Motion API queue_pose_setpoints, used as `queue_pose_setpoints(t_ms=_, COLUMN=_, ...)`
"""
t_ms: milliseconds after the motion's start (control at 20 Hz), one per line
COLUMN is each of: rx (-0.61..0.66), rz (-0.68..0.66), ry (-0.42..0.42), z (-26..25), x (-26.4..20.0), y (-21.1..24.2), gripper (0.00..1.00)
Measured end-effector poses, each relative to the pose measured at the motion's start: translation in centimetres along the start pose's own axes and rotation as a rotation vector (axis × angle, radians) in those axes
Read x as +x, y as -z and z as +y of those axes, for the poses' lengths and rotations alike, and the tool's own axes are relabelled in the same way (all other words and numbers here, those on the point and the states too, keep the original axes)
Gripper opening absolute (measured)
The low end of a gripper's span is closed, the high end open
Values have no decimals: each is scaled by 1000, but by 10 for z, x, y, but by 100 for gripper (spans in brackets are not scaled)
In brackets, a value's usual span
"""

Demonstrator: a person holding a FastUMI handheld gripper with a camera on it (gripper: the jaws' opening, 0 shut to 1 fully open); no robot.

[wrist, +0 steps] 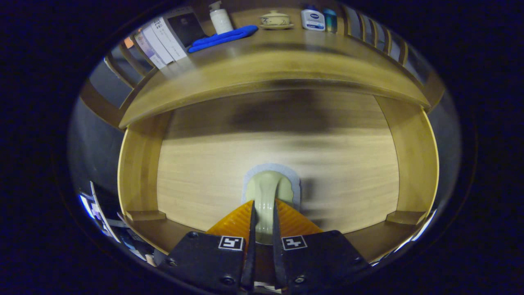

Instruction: Pull open the drawer, take out the items inside it, and place them on the countertop above the cabinet.

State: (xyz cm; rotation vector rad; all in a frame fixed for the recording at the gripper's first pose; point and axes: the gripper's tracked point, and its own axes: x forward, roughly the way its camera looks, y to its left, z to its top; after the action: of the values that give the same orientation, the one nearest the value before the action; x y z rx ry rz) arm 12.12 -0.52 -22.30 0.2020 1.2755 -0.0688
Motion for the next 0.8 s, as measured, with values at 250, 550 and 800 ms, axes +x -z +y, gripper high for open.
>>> queue_pose_setpoints(t_ms=250, rx=-17, rz=-81, ry=-38, z=13, x=-41, y=-25, gripper=21)
queue_pose_setpoints(t_ms=550, rx=-41, rz=-167, ry=-59, z=30, x=-86, y=-59, gripper=20)
queue_pose_setpoints(t_ms=800, rx=-55, rz=-234, ry=-44, z=42, x=-105, y=-104, gripper=20)
